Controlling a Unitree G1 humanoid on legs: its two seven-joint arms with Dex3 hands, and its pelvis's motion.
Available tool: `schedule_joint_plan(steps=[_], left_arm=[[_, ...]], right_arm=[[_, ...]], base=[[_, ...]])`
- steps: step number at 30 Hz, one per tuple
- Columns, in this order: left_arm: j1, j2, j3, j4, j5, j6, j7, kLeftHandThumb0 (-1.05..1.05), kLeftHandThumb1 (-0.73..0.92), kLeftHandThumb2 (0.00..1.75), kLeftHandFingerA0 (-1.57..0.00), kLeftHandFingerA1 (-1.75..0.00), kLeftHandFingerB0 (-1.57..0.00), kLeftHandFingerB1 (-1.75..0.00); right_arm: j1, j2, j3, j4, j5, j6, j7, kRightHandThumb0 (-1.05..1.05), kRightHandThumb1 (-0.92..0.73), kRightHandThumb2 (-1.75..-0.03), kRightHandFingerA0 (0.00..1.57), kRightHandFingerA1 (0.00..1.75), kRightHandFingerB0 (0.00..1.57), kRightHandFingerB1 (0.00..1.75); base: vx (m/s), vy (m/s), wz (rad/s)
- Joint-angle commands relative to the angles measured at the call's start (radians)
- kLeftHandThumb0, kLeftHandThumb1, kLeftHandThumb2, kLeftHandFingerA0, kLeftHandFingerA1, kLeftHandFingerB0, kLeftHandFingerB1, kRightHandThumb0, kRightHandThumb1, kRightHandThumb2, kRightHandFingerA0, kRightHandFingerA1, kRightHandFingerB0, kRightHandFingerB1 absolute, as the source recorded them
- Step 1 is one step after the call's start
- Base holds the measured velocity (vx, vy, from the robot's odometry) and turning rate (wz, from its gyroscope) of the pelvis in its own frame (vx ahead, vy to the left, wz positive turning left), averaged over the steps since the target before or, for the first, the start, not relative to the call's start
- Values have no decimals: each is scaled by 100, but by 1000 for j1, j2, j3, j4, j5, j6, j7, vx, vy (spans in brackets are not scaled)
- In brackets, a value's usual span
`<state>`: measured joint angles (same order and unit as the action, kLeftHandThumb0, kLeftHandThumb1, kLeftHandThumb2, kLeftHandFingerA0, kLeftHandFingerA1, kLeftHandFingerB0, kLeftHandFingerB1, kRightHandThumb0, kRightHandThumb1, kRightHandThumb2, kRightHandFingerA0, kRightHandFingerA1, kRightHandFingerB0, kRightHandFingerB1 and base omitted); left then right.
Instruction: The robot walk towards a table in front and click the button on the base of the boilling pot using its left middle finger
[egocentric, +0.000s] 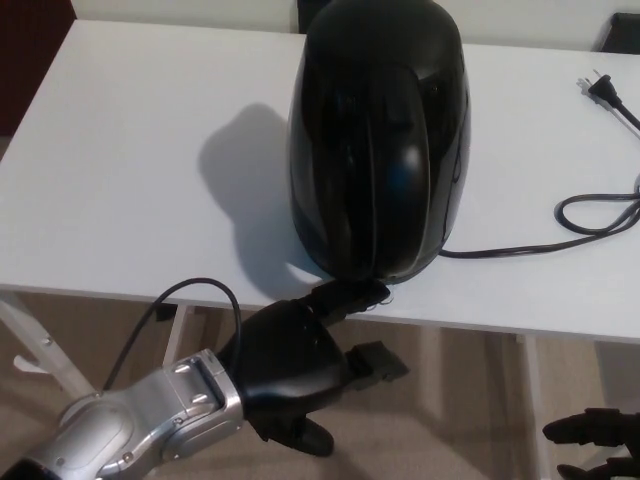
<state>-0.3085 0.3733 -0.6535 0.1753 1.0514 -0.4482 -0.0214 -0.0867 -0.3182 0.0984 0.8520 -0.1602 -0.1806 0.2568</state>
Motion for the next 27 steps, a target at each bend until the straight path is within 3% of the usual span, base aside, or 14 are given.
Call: schedule_joint_plan(steps=[1, 2, 8, 9, 10, 13, 14, 15, 17, 18, 19, 20, 26, 27], left_arm=[[5, 14, 3, -27, -46, 87, -213, -82, 57, 90, -31, -44, -20, -42], [3, 15, 0, -32, -43, 91, -228, -82, 58, 90, -31, -44, -20, -42], [7, 18, 0, -52, -48, 103, -260, -82, 58, 90, -31, -44, -23, -43], [19, 26, 5, -59, -52, 80, -215, -85, 62, 67, -38, -35, -27, -34], [20, 29, 7, -68, -55, 79, -219, -82, 57, 89, -31, -44, -23, -43], [36, 43, 10, -107, -53, 77, -218, -82, 58, 89, -29, -43, -21, -42], [41, 44, 11, -115, -55, 73, -209, -82, 57, 89, -30, -44, -21, -42], [52, 49, 17, -126, -58, 60, -179, -80, 68, 62, -41, -33, -29, -32], [77, 60, 27, -149, -63, 42, -140, -81, 69, 61, -40, -32, -29, -32], [96, 66, 33, -172, -68, 40, -140, -83, 57, 91, -32, -45, -23, -44], [103, 69, 36, -181, -68, 38, -139, -83, 57, 91, -32, -45, -23, -44], [139, 86, 43, -218, -74, 30, -132, -81, 69, 62, -37, -32, -26, -32], [276, 171, 91, -345, -93, -1, -114, -82, 69, 60, -39, -31, -29, -31], [316, 202, 113, -366, -107, -18, -99, -72, 51, 95, -36, -51, -13, -41]], right_arm=[[-7, -25, 4, -2, -15, -5, -6, -38, -65, -58, 74, 47, 55, 41], [-6, -26, 4, -4, -15, -5, -5, -44, -54, -81, 67, 60, 50, 54], [-8, -27, 7, -14, -17, 6, -5, -44, -54, -82, 68, 60, 50, 54], [-10, -24, 2, -13, -11, 11, -2, -44, -54, -81, 68, 60, 50, 54], [-12, -24, 1, -12, -11, 14, -5, -44, -54, -81, 68, 59, 50, 54], [-11, -19, -7, -13, 1, 21, 0, -43, -53, -80, 68, 60, 51, 54], [-10, -22, -8, -16, 0, 22, 0, -39, -64, -58, 74, 46, 56, 41], [-10, -23, -8, -20, 0, 26, 1, -38, -65, -58, 73, 46, 56, 41], [-7, -22, -9, -27, 3, 30, 5, -38, -65, -59, 72, 47, 56, 42], [-5, -23, -10, -26, 5, 24, 11, -39, -65, -58, 72, 47, 55, 42], [-8, -22, -12, -20, 8, 19, 13, -39, -65, -58, 72, 47, 55, 42], [-1, -22, -15, -20, 12, 12, 17, -38, -65, -58, 71, 48, 53, 42], [6, -24, -4, -22, 0, -4, 16, -45, -52, -81, 65, 61, 49, 55], [4, -23, -10, -10, 8, -10, 19, -45, -52, -81, 67, 62, 50, 55]], base=[[0, 0, 0], [0, 0, 0], [0, 0, 0], [0, 0, 0], [0, 0, 0], [0, 0, 0], [0, 0, 0], [0, 0, 0], [0, 0, 0], [0, 0, 0], [0, 0, 0], [0, 0, 0], [0, 0, 0], [0, 0, 0]])
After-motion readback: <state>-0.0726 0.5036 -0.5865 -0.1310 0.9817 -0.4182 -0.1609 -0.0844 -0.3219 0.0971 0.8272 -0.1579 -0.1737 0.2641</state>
